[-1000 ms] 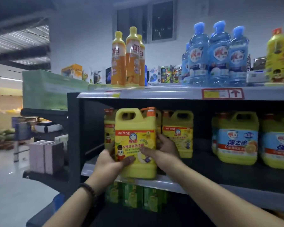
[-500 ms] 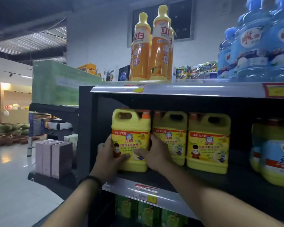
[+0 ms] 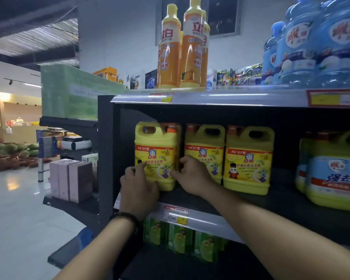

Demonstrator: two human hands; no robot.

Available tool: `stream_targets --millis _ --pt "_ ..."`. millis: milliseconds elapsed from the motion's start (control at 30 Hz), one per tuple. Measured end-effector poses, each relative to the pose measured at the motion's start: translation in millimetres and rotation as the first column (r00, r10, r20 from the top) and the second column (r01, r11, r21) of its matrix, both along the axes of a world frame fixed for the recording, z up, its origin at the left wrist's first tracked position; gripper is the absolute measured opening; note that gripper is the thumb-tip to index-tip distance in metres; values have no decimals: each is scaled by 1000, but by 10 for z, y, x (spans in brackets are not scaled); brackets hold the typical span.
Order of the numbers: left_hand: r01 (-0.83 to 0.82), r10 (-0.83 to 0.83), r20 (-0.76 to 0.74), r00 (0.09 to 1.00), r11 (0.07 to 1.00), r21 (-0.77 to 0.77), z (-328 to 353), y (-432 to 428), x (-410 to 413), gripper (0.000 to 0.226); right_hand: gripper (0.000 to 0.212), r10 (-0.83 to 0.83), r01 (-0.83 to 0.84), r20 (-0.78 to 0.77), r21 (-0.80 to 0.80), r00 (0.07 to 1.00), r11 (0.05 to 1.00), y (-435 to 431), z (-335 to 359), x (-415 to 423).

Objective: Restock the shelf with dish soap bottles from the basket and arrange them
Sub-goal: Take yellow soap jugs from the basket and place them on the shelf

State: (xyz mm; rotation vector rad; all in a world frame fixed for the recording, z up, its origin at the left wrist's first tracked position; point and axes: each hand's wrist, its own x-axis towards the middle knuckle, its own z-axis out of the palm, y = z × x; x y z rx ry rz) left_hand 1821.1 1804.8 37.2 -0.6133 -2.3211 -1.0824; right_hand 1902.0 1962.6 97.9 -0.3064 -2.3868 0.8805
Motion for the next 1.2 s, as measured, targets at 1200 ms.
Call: stream_targets --millis 1200 --pt "843 -221 844 489 366 -393 -4714 124 4266 85 55 -55 449 739 -347 671 823 38 -5726 5329"
